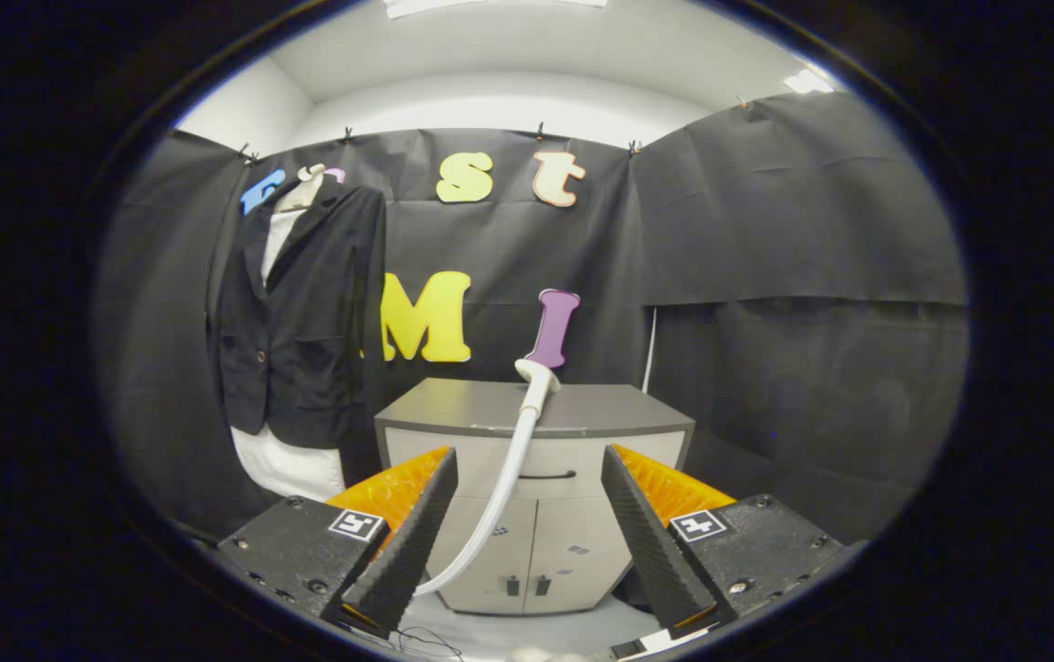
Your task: Iron the clothes twice with a garment steamer, once on the left side and once on the right side.
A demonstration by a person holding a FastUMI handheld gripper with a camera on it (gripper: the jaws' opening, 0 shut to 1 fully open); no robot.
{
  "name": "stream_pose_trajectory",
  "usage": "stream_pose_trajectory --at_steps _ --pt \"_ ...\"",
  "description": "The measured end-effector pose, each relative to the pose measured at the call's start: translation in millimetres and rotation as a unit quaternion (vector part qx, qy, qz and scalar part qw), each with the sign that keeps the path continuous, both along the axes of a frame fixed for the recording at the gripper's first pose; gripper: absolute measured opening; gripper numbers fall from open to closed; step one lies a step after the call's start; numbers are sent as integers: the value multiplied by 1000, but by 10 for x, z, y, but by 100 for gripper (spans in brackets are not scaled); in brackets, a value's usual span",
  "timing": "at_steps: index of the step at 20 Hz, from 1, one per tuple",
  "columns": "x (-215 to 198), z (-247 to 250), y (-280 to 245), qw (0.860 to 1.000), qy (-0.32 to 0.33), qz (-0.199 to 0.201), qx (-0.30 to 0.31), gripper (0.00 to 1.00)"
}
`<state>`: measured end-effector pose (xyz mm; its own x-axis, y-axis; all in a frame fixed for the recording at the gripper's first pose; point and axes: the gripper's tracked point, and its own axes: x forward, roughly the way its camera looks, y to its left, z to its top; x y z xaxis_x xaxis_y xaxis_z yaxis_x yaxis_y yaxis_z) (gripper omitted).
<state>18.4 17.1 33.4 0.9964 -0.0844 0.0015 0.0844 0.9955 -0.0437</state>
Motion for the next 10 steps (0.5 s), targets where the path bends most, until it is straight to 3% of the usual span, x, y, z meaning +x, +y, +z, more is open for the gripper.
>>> stream_pose_trajectory --at_steps 6,10 --pt "420 413 -162 1000 -3 -18 -7 98" --pt "977 554 -124 1000 13 3 -2 98"
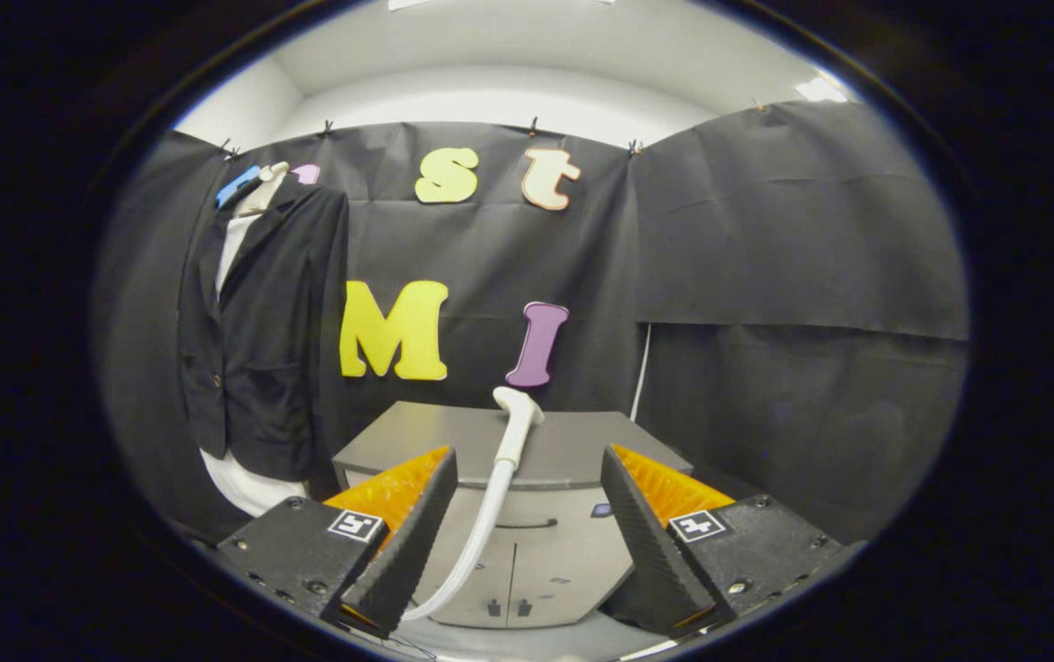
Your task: Iron the clothes twice with a garment steamer, once on the left side and once on the right side.
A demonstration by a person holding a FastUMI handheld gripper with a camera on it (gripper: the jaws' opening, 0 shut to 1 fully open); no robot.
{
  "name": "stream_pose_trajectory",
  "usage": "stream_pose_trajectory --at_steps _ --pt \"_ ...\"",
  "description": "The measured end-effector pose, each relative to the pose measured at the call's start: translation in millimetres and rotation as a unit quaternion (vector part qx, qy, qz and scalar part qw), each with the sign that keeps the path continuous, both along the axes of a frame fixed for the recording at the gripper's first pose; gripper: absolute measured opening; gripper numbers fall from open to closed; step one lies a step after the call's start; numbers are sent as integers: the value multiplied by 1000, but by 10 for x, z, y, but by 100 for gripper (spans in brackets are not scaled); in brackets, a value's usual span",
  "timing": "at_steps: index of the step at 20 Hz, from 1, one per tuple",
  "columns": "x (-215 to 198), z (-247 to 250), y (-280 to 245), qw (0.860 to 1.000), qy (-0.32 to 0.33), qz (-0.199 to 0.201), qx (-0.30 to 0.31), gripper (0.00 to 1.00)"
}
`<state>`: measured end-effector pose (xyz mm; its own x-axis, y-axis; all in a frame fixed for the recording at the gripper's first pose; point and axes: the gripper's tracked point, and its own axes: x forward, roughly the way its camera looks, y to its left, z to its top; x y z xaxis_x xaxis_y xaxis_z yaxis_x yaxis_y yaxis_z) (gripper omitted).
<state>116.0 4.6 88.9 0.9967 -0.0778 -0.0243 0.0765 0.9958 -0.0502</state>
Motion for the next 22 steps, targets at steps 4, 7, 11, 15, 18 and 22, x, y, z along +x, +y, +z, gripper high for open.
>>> stream_pose_trajectory --at_steps 4,7,11,15,18,22 --pt "718 23 22 999 35 31 13 98" --pt "1296 -52 -9 997 64 39 21 98" --pt "2009 -226 -70 994 96 39 17 98" --pt "2548 -530 -80 989 143 43 21 98" --pt "2823 -744 -84 984 169 47 18 98" --pt "2989 -925 -97 978 198 57 22 94"
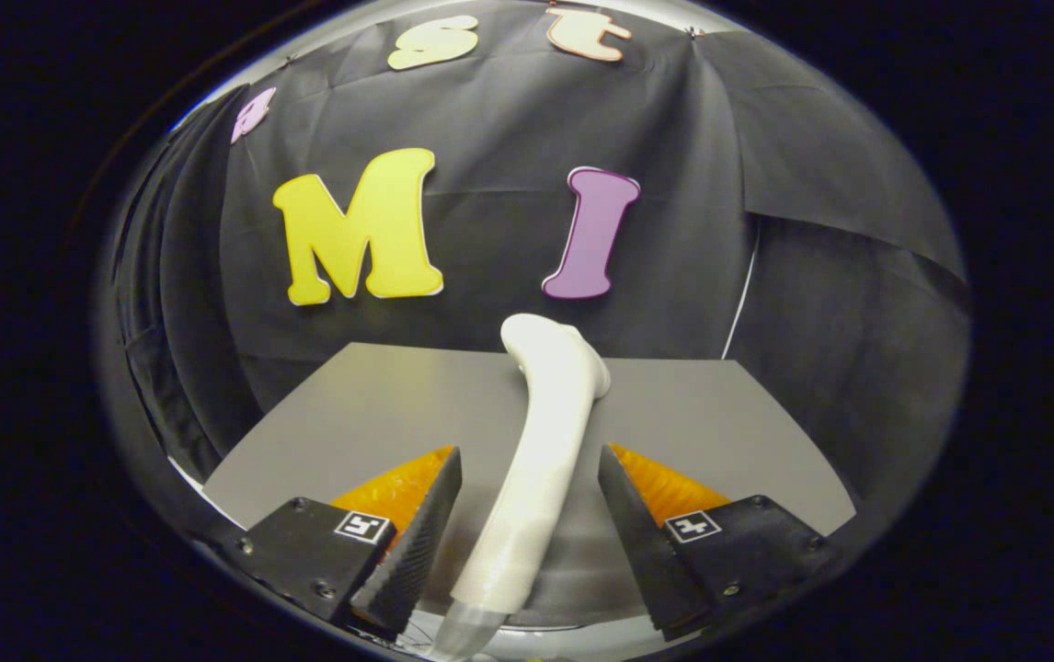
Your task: Iron the clothes twice with a garment steamer, once on the left side and once on the right side.
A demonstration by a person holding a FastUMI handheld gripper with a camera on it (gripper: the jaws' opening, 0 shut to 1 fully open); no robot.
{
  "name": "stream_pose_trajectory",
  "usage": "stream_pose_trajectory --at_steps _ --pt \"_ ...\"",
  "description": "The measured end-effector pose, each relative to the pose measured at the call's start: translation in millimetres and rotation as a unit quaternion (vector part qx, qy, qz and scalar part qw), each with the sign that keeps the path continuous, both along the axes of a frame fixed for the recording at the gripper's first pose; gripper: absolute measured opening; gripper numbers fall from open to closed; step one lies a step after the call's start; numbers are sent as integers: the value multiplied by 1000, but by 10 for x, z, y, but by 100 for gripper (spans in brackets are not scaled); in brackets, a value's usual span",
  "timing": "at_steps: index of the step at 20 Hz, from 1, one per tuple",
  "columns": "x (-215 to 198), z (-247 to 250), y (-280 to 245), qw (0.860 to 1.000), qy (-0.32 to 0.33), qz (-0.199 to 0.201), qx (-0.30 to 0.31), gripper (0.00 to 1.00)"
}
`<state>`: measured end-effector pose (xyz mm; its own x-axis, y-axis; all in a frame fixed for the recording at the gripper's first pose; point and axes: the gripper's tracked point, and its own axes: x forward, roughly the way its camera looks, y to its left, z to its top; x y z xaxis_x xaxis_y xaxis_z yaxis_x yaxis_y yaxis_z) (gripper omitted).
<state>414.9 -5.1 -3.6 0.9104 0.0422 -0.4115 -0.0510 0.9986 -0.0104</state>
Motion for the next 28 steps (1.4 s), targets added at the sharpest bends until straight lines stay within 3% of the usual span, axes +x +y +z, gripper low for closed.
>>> stream_pose_trajectory --at_steps 4,5,12,15,20,28 --pt "64 -170 -20 999 31 -6 44 73" --pt "60 -237 35 997 48 -3 68 62" --pt "39 -144 109 995 35 -9 90 47" --pt "-33 5 116 998 6 -16 59 38" --pt "-566 563 419 996 -39 -14 81 37" --pt "-1601 1603 1433 986 -119 4 113 37"
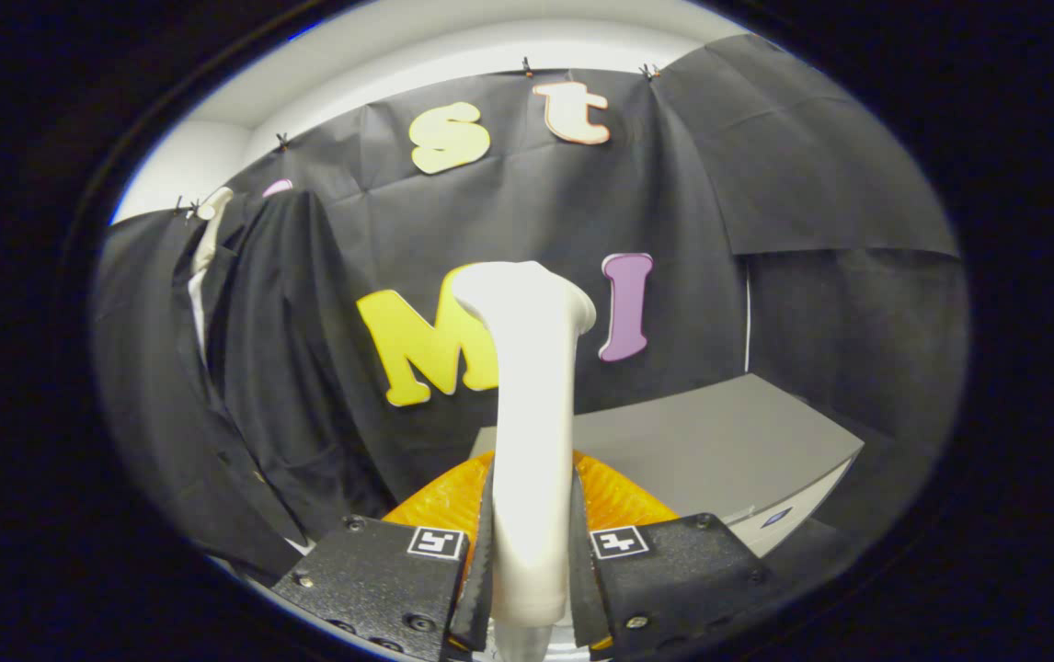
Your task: Iron the clothes twice with a garment steamer, once on the left side and once on the right side.
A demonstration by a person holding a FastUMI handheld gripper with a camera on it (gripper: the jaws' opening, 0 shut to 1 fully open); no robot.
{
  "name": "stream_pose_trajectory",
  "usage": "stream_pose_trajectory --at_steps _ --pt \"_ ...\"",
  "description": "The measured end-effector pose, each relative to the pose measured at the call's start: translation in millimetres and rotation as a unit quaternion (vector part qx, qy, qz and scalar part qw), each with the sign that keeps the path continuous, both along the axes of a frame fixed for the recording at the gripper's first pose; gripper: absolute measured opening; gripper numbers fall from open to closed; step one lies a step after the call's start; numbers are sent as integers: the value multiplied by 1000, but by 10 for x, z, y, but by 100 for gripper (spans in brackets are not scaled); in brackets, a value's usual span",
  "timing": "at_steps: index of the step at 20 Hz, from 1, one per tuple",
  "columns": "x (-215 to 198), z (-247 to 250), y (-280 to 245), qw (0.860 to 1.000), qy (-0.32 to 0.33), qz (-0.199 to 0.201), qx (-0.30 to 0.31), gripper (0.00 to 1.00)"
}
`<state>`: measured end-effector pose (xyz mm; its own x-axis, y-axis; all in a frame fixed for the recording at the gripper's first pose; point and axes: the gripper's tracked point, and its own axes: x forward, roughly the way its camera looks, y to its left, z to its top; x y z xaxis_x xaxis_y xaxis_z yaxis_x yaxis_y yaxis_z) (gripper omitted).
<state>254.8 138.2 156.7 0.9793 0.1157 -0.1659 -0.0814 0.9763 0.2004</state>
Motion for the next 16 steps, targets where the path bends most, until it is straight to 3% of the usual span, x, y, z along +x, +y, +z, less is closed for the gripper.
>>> stream_pose_trajectory --at_steps 8,16 --pt "-672 828 1249 996 -67 53 19 36" --pt "-810 1255 2377 990 -93 103 -5 36"
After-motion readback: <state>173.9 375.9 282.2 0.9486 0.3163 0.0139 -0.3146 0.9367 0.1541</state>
